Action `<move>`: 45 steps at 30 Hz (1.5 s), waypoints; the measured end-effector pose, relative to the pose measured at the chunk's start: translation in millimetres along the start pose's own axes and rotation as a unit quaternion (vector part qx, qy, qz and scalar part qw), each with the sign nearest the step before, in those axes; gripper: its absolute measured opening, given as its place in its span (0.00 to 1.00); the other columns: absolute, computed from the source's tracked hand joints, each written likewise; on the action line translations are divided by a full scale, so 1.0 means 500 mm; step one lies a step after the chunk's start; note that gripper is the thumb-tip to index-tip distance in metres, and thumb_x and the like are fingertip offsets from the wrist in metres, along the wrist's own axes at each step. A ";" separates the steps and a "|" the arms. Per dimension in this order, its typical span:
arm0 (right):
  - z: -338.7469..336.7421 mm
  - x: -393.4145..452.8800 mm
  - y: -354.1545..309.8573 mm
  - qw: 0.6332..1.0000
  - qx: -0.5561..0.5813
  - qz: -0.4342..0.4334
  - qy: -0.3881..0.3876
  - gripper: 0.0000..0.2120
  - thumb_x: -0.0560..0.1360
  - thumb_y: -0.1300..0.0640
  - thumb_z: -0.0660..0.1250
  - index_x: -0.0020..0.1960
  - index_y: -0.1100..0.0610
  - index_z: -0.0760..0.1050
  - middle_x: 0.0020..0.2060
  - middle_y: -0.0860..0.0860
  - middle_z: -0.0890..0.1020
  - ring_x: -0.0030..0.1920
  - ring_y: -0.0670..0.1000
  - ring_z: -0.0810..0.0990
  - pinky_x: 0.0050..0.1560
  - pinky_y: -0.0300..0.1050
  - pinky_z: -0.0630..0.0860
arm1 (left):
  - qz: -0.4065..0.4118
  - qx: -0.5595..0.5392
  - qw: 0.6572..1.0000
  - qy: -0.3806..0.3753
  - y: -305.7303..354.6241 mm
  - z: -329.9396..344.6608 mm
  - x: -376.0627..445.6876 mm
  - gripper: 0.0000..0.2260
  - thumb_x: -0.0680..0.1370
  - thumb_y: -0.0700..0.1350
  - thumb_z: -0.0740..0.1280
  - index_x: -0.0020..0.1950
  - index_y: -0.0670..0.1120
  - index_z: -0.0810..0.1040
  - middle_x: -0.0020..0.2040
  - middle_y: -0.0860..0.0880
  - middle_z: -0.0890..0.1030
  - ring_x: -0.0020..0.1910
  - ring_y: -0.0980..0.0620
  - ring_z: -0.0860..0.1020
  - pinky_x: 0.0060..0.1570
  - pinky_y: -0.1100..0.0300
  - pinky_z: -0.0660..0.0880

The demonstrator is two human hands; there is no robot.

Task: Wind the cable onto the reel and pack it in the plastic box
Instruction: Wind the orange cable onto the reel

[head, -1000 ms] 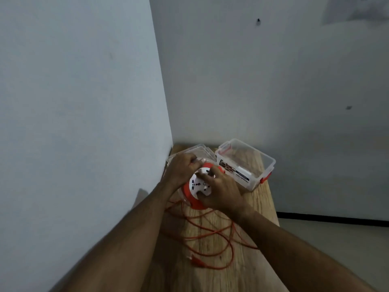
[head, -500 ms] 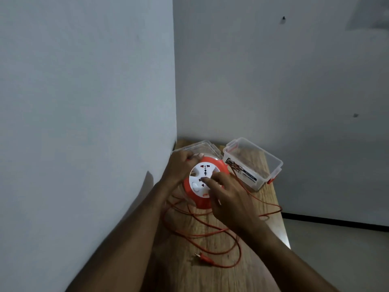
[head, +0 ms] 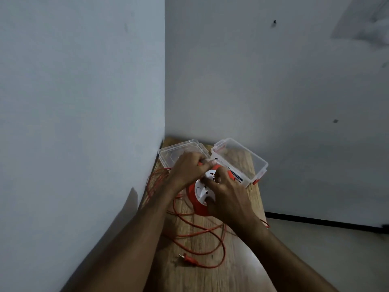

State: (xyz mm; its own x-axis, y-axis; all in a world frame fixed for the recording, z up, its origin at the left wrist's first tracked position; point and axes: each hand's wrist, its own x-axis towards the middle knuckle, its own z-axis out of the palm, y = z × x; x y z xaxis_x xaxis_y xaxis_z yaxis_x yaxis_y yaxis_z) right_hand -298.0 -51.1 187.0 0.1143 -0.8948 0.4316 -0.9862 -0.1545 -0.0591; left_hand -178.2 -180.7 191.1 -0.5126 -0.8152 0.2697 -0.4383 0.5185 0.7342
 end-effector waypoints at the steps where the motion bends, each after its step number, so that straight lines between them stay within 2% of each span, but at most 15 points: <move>1: 0.004 0.001 0.004 1.000 0.016 0.022 0.001 0.33 0.63 0.45 0.81 0.65 0.53 0.79 0.59 0.57 0.78 0.49 0.57 0.84 0.40 0.45 0.81 | -0.002 0.005 1.000 0.004 -0.003 0.004 0.003 0.20 0.80 0.58 0.67 0.32 0.48 0.76 0.28 0.50 0.75 0.30 0.53 0.75 0.33 0.57 0.73; 5: 0.010 0.000 0.000 0.951 0.218 0.212 0.055 0.28 0.66 0.43 0.80 0.62 0.52 0.81 0.54 0.47 0.84 0.50 0.46 0.84 0.48 0.39 0.83 | -0.012 -0.003 0.999 0.034 -0.006 0.016 0.004 0.24 0.78 0.63 0.63 0.35 0.45 0.79 0.30 0.48 0.78 0.31 0.51 0.78 0.35 0.51 0.78; 8: 0.013 0.014 -0.010 0.838 0.341 0.414 0.099 0.27 0.63 0.43 0.82 0.55 0.55 0.81 0.47 0.46 0.84 0.44 0.44 0.84 0.35 0.32 0.78 | -0.020 -0.010 0.998 0.063 0.007 0.031 -0.002 0.21 0.79 0.60 0.65 0.35 0.46 0.77 0.30 0.52 0.77 0.31 0.55 0.77 0.33 0.59 0.73; 10: 0.020 0.024 -0.011 0.735 0.437 0.513 0.073 0.25 0.63 0.44 0.82 0.50 0.59 0.80 0.40 0.52 0.85 0.36 0.46 0.84 0.32 0.36 0.79 | -0.008 0.023 0.998 0.066 0.016 0.037 -0.004 0.18 0.80 0.57 0.67 0.34 0.49 0.74 0.28 0.55 0.73 0.29 0.57 0.74 0.33 0.65 0.67; 11: 0.022 0.023 -0.013 0.717 0.458 0.522 0.052 0.26 0.62 0.41 0.81 0.49 0.59 0.80 0.38 0.53 0.85 0.34 0.47 0.85 0.35 0.41 0.82 | -0.002 0.045 0.997 0.061 0.017 0.036 -0.004 0.18 0.80 0.56 0.67 0.33 0.51 0.72 0.28 0.56 0.71 0.28 0.57 0.73 0.33 0.67 0.64; 13: 0.012 0.007 -0.014 0.793 0.392 0.464 0.051 0.25 0.63 0.38 0.78 0.50 0.55 0.80 0.39 0.50 0.85 0.38 0.47 0.85 0.38 0.42 0.82 | -0.010 0.042 0.997 0.057 0.013 0.026 -0.003 0.19 0.81 0.54 0.67 0.31 0.54 0.69 0.27 0.58 0.70 0.27 0.58 0.72 0.32 0.71 0.62; 16: -0.025 -0.021 -0.003 0.952 0.181 0.184 0.167 0.09 0.72 0.56 0.77 0.50 0.55 0.81 0.43 0.49 0.84 0.42 0.45 0.83 0.44 0.33 0.76 | -0.048 -0.054 0.995 0.064 -0.007 0.006 -0.004 0.19 0.81 0.53 0.67 0.31 0.51 0.74 0.28 0.52 0.77 0.27 0.56 0.76 0.32 0.65 0.68; 18: -0.043 -0.027 0.007 0.987 0.091 0.013 0.134 0.15 0.70 0.59 0.78 0.56 0.56 0.81 0.53 0.54 0.83 0.53 0.53 0.83 0.54 0.44 0.79 | -0.052 -0.084 0.994 0.054 -0.004 -0.002 -0.004 0.20 0.81 0.53 0.68 0.33 0.45 0.77 0.30 0.47 0.79 0.29 0.51 0.79 0.31 0.59 0.74; 20: -0.035 -0.025 0.013 0.998 -0.005 -0.057 0.037 0.29 0.65 0.55 0.82 0.64 0.53 0.77 0.62 0.58 0.79 0.63 0.59 0.79 0.61 0.58 0.77 | -0.040 -0.088 0.995 0.040 0.005 -0.002 0.002 0.19 0.81 0.54 0.67 0.36 0.42 0.80 0.32 0.46 0.81 0.32 0.50 0.81 0.36 0.54 0.78; 23: -0.029 -0.019 0.005 0.996 -0.075 -0.037 -0.039 0.43 0.59 0.47 0.84 0.70 0.49 0.70 0.67 0.59 0.75 0.65 0.61 0.75 0.60 0.63 0.76 | -0.023 -0.057 0.998 0.024 0.014 0.001 0.008 0.18 0.80 0.56 0.67 0.36 0.48 0.80 0.32 0.51 0.80 0.32 0.55 0.80 0.36 0.56 0.77; 27: -0.029 -0.020 -0.003 0.997 -0.077 0.004 -0.018 0.46 0.59 0.40 0.82 0.72 0.49 0.68 0.66 0.60 0.75 0.61 0.61 0.78 0.56 0.59 0.80 | -0.017 -0.046 0.999 0.014 0.015 0.006 0.005 0.18 0.80 0.58 0.66 0.34 0.51 0.78 0.30 0.52 0.78 0.30 0.57 0.77 0.34 0.59 0.73; 35: -0.008 -0.010 0.029 0.999 -0.024 -0.017 0.024 0.35 0.64 0.43 0.80 0.68 0.50 0.75 0.58 0.55 0.75 0.53 0.56 0.79 0.47 0.49 0.80 | 0.015 0.001 0.999 0.028 0.021 0.008 0.000 0.17 0.80 0.56 0.68 0.34 0.48 0.78 0.28 0.54 0.76 0.28 0.59 0.75 0.33 0.67 0.68; 39: 0.009 -0.015 0.021 0.989 0.088 0.122 0.008 0.32 0.68 0.42 0.79 0.69 0.50 0.75 0.59 0.50 0.82 0.53 0.52 0.84 0.48 0.44 0.83 | 0.026 0.034 0.998 0.041 0.025 0.017 0.003 0.17 0.80 0.57 0.67 0.35 0.49 0.77 0.29 0.53 0.75 0.30 0.57 0.75 0.33 0.64 0.67; 42: 0.001 -0.003 -0.002 0.908 0.279 0.297 0.094 0.27 0.67 0.43 0.80 0.62 0.52 0.80 0.53 0.46 0.84 0.47 0.42 0.84 0.43 0.31 0.80 | 0.019 0.044 0.995 0.086 0.025 0.030 0.001 0.21 0.79 0.60 0.65 0.32 0.47 0.72 0.27 0.52 0.73 0.28 0.54 0.73 0.32 0.61 0.65; 45: 0.035 0.011 -0.008 0.776 0.391 0.482 0.115 0.31 0.62 0.41 0.82 0.59 0.56 0.81 0.51 0.49 0.84 0.47 0.47 0.84 0.42 0.40 0.82 | 0.034 0.070 0.991 0.106 0.035 0.042 -0.005 0.18 0.80 0.58 0.66 0.36 0.50 0.73 0.30 0.55 0.72 0.30 0.58 0.73 0.33 0.65 0.66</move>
State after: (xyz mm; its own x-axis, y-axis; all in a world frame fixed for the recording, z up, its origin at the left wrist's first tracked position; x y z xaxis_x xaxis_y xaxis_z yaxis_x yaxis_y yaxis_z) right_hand -291.3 -62.5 173.9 -0.7450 -0.6670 -0.0084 -0.2159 0.2531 -0.9431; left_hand -200.0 -164.0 190.3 -0.3839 -0.8059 0.4506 -0.5144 0.5920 0.6205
